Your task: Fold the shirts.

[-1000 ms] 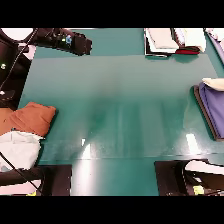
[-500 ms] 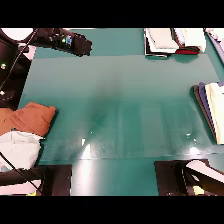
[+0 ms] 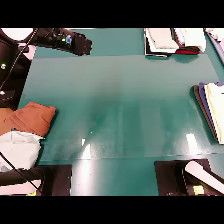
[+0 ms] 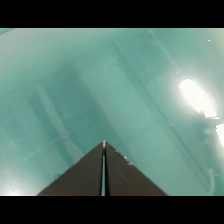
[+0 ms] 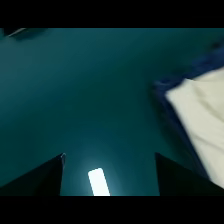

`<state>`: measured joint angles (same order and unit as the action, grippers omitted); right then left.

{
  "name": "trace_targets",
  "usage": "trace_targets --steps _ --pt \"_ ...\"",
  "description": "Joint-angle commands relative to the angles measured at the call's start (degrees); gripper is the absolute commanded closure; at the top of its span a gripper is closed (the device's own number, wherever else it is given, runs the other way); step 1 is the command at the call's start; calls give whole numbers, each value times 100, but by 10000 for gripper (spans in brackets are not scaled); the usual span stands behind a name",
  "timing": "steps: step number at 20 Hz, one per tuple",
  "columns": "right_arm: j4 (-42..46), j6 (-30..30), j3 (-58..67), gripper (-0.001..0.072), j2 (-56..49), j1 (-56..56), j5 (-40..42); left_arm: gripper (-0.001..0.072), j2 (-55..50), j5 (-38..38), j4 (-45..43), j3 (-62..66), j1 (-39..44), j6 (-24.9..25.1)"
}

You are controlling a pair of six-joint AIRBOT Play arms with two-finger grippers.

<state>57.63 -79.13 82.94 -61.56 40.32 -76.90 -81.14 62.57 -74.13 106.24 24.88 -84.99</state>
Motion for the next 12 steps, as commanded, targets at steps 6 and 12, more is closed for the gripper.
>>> trace_targets --steps 6,12 --pt "243 122 162 698 13 -3794 625 684 2 -61 0 0 2 -4" --pt "586 120 162 697 13 -4321 588 684 2 -61 0 0 2 -4"
